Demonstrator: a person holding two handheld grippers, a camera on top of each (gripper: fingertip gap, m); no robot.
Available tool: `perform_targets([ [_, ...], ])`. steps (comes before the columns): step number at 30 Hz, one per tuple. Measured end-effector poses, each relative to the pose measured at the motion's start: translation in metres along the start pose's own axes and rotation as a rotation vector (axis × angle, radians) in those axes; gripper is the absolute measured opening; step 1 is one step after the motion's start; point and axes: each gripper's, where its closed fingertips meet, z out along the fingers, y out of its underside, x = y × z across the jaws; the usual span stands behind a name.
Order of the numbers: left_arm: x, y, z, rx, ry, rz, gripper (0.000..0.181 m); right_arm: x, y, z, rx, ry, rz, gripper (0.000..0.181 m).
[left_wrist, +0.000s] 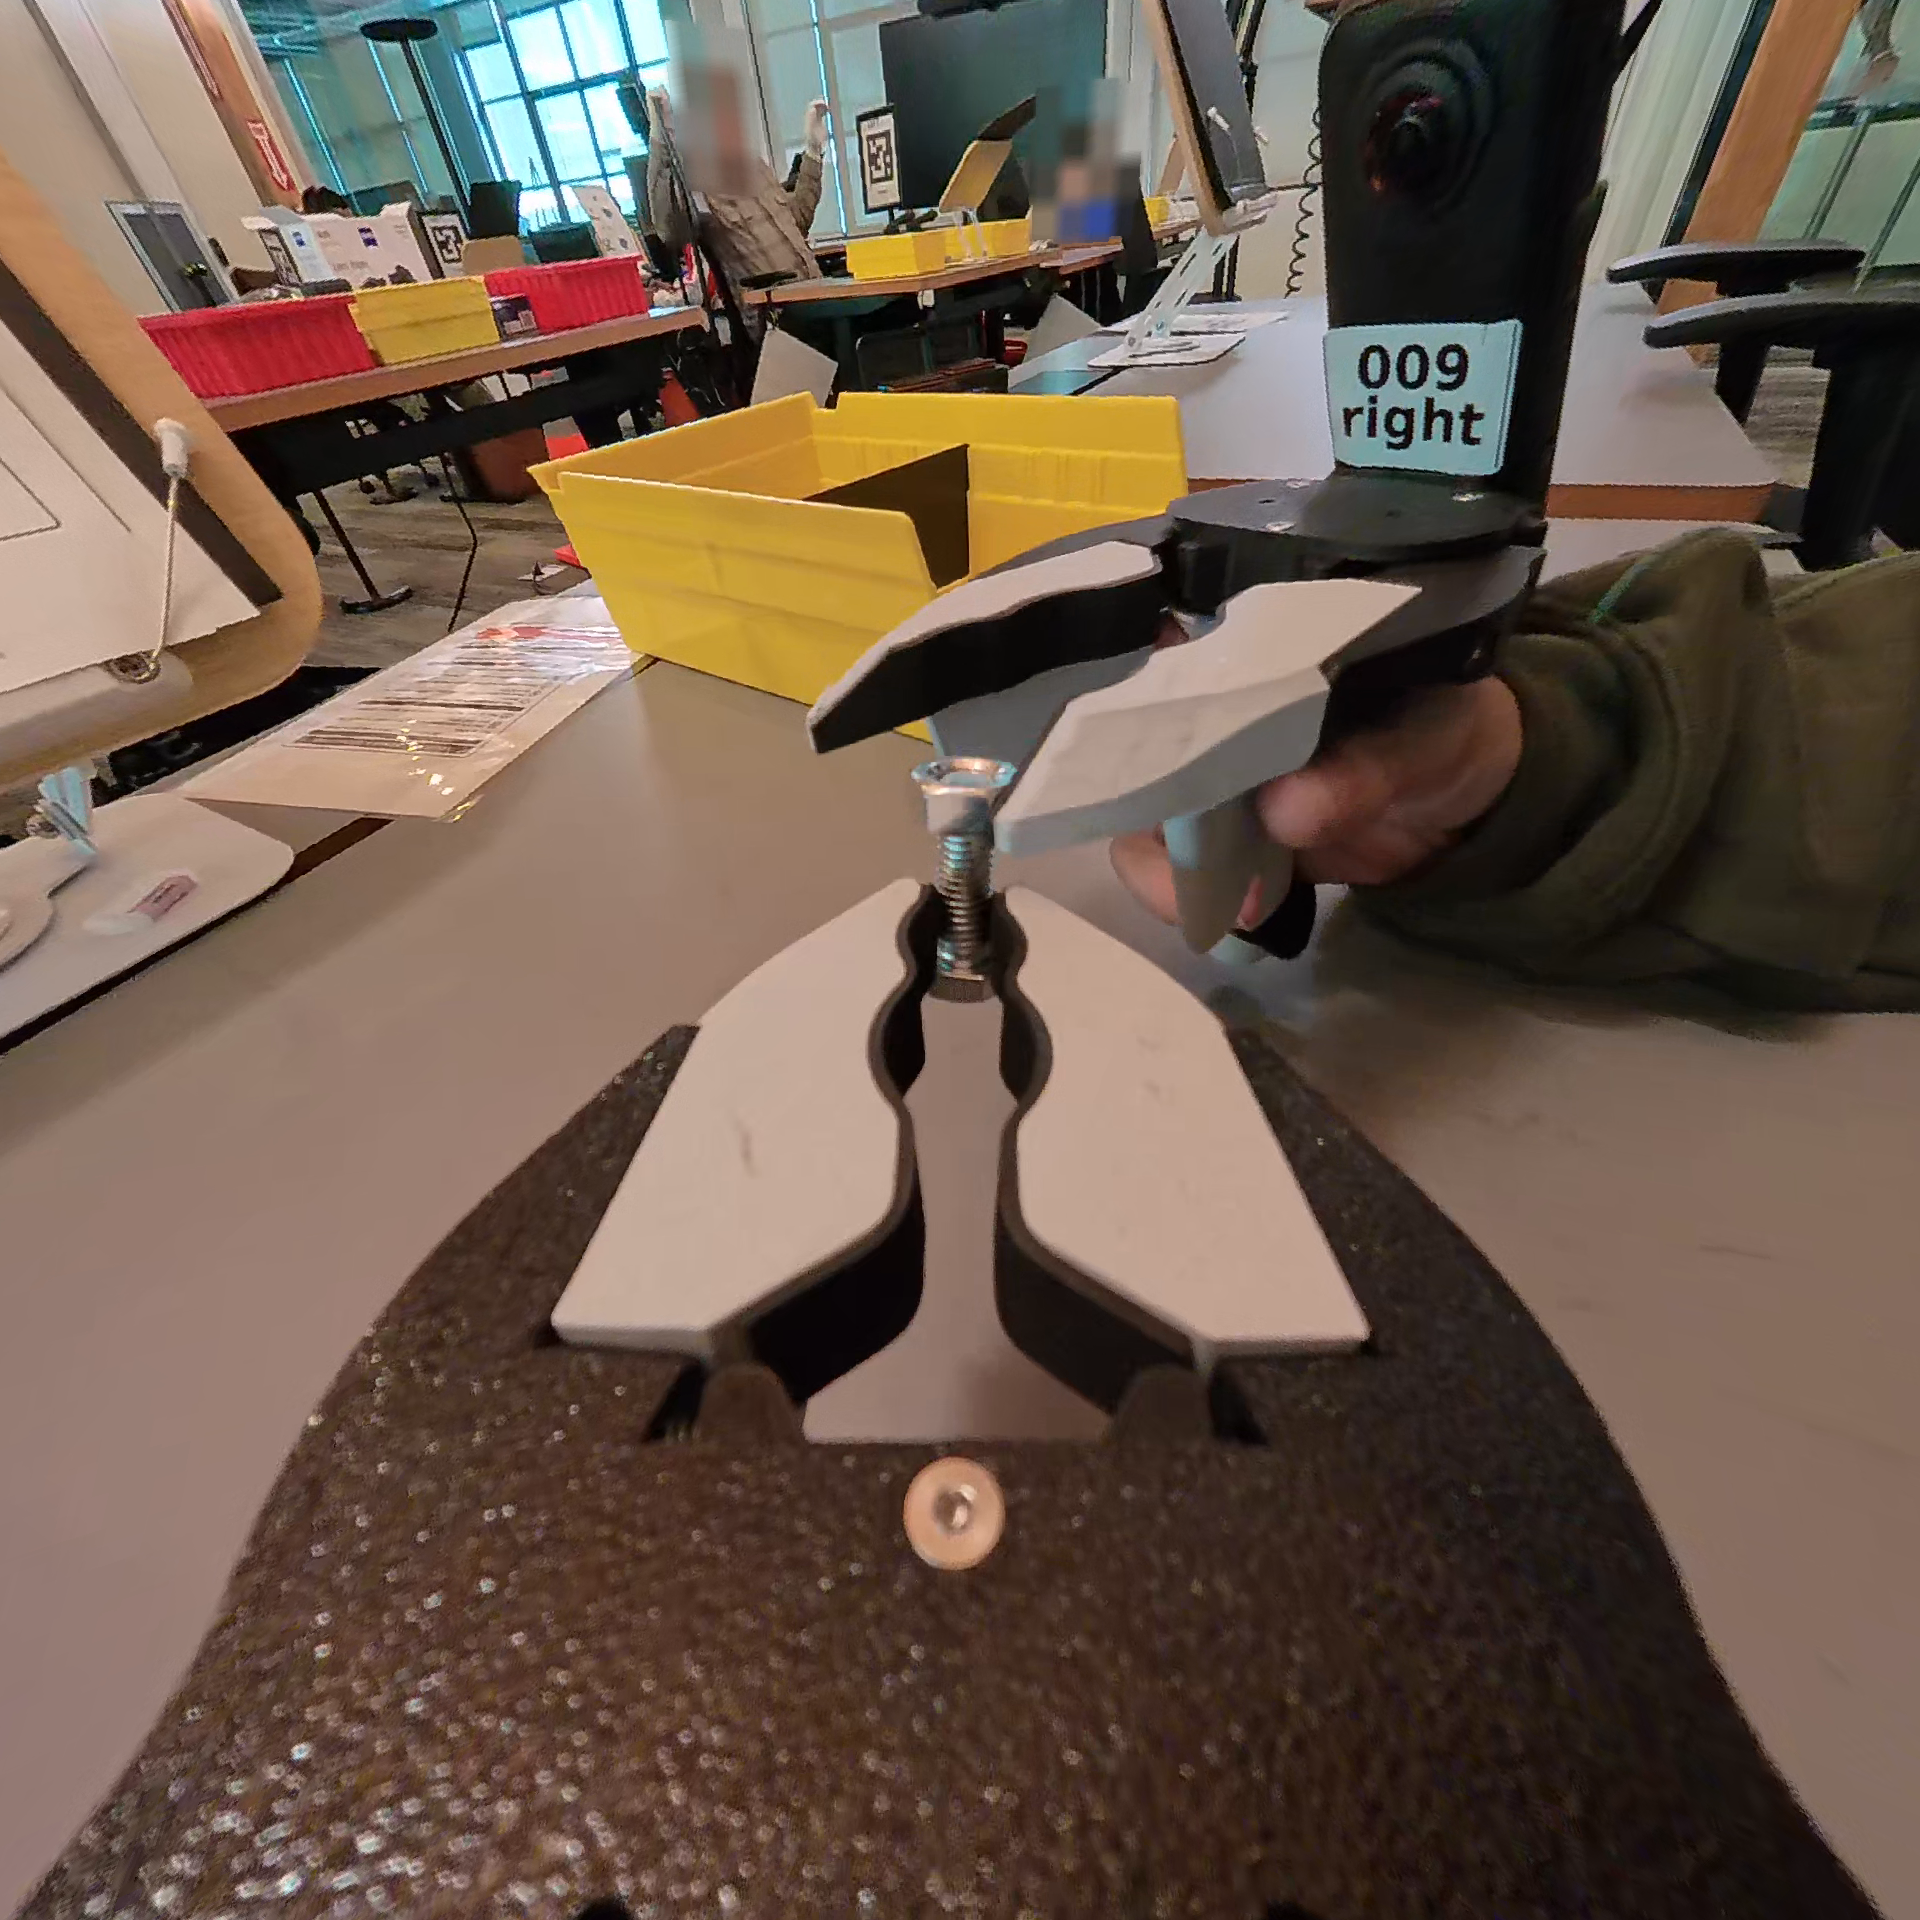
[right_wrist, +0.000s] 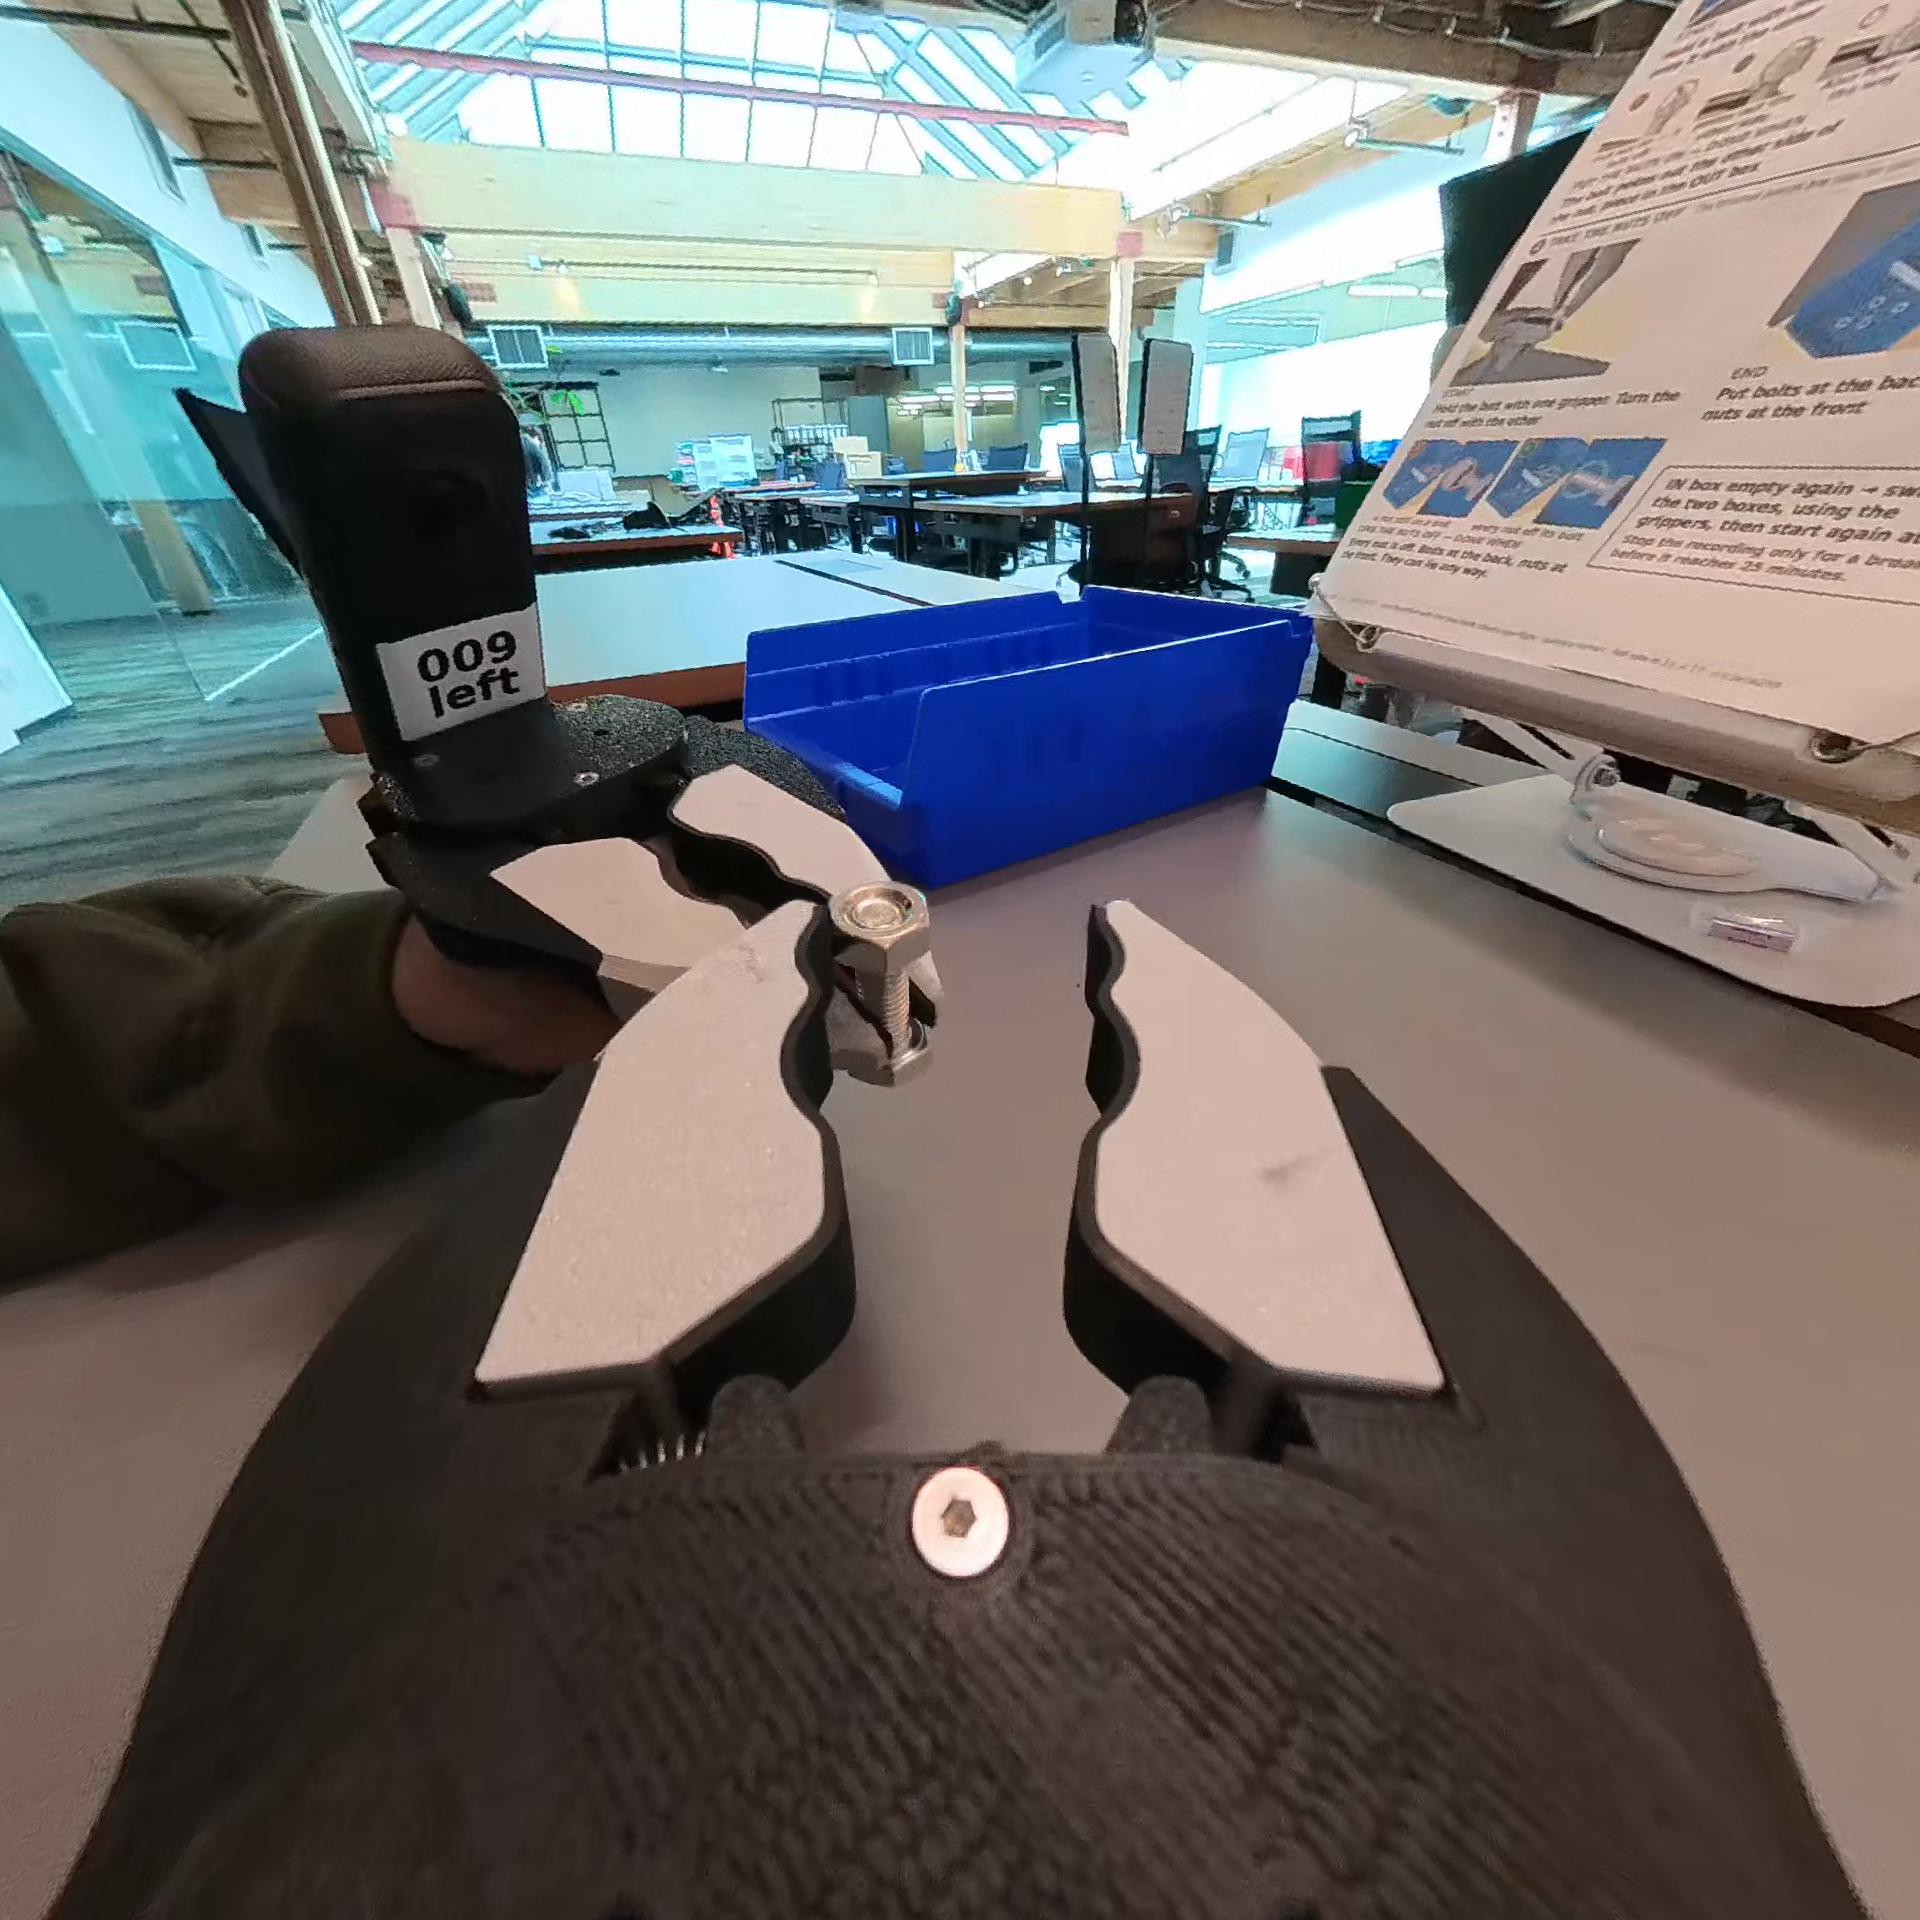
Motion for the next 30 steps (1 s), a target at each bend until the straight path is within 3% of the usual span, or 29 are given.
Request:
perform_targets([
  [9,-0.008,0.003,-0.002,-0.001,-0.03,-0.025,0.009,0.022,0.006,-0.005,-0.046,0.08,0.042,0.068],
  [12,-0.012,-0.007,-0.009,0.07,-0.019,-0.073,0.009,0.038,0.008,-0.012,-0.065,0.16,0.021,0.053],
  [14,-0.016,-0.008,-0.011,0.073,-0.03,-0.076,0.009,0.045,0.005,-0.018,-0.047,0.174,0.015,0.054],
  [22,-0.007,-0.005,-0.005,0.056,-0.007,-0.053,0.009,0.001,-0.005,-0.002,0.018,-0.004,-0.015,0.055],
  [30,-0.001,-0.01,-0.003,0.1,0.015,-0.066,0.009,0.005,-0.012,-0.004,0.077,0.016,0.052,0.048],
])
